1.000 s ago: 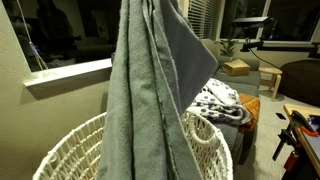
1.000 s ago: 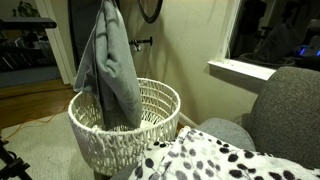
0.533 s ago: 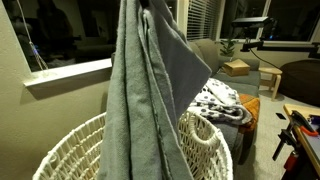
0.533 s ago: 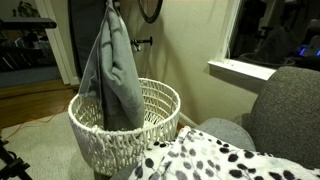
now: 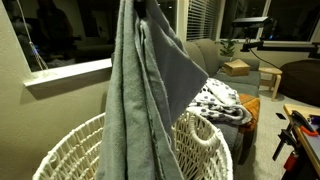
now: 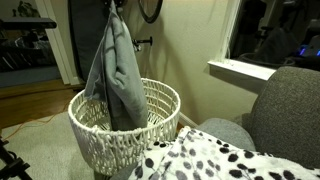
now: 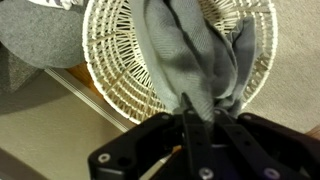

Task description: Put the grey blanket in the laundry hamper

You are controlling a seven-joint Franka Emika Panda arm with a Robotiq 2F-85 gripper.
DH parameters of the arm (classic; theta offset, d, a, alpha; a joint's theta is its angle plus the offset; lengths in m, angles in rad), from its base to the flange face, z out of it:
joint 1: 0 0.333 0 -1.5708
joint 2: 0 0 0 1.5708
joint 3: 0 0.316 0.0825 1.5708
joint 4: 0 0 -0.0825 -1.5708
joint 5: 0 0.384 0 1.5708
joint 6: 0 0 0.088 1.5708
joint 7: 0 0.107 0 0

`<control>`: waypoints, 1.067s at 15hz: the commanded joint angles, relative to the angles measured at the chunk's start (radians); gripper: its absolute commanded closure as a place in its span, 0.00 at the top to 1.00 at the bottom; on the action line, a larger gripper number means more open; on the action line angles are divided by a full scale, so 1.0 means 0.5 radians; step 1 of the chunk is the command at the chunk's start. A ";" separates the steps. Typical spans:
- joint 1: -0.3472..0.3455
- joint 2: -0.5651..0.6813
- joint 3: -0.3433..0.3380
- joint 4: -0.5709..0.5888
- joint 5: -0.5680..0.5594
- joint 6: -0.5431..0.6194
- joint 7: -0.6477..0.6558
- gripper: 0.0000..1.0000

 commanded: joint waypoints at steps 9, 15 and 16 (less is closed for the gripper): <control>-0.011 0.041 -0.021 -0.074 -0.105 0.128 0.105 0.43; -0.021 0.039 -0.039 -0.071 -0.109 0.129 0.125 0.82; -0.024 0.038 -0.042 -0.072 -0.115 0.129 0.129 0.88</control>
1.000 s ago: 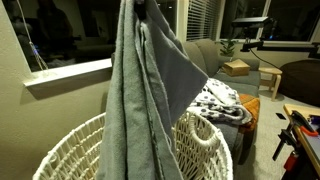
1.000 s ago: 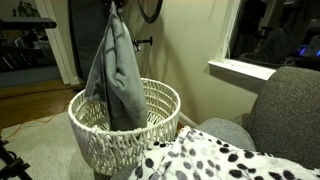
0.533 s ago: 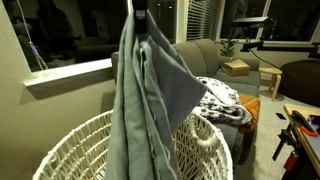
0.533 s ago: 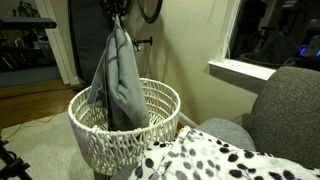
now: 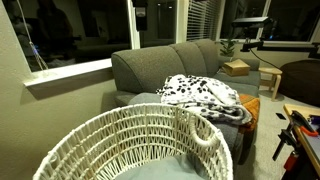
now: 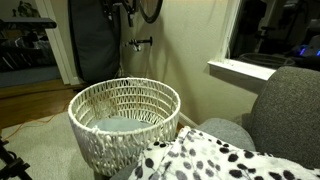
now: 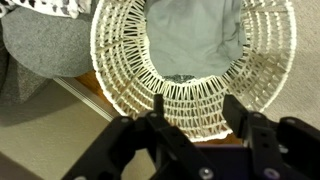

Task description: Put the grey blanket in the laundry hamper

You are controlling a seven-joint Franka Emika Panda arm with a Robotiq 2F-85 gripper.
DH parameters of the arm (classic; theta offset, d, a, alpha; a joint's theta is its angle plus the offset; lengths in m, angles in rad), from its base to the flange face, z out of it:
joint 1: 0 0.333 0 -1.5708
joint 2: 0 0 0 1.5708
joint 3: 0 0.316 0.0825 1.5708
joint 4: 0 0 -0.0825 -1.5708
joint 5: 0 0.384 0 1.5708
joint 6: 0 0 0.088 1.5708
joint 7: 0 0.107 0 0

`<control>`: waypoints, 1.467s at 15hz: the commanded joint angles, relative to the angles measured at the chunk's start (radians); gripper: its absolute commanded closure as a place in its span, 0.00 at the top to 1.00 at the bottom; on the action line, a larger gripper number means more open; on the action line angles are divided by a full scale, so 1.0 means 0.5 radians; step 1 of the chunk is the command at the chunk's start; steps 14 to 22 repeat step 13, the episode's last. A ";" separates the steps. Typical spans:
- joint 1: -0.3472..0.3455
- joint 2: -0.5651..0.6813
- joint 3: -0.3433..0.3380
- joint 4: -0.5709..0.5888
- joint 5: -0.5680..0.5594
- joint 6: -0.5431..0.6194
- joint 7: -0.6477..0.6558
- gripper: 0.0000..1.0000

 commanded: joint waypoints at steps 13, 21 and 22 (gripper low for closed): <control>-0.012 0.001 -0.005 0.007 -0.005 -0.007 0.009 0.96; -0.012 0.001 -0.005 0.007 -0.005 -0.007 0.009 0.96; -0.012 0.001 -0.005 0.007 -0.005 -0.007 0.009 0.96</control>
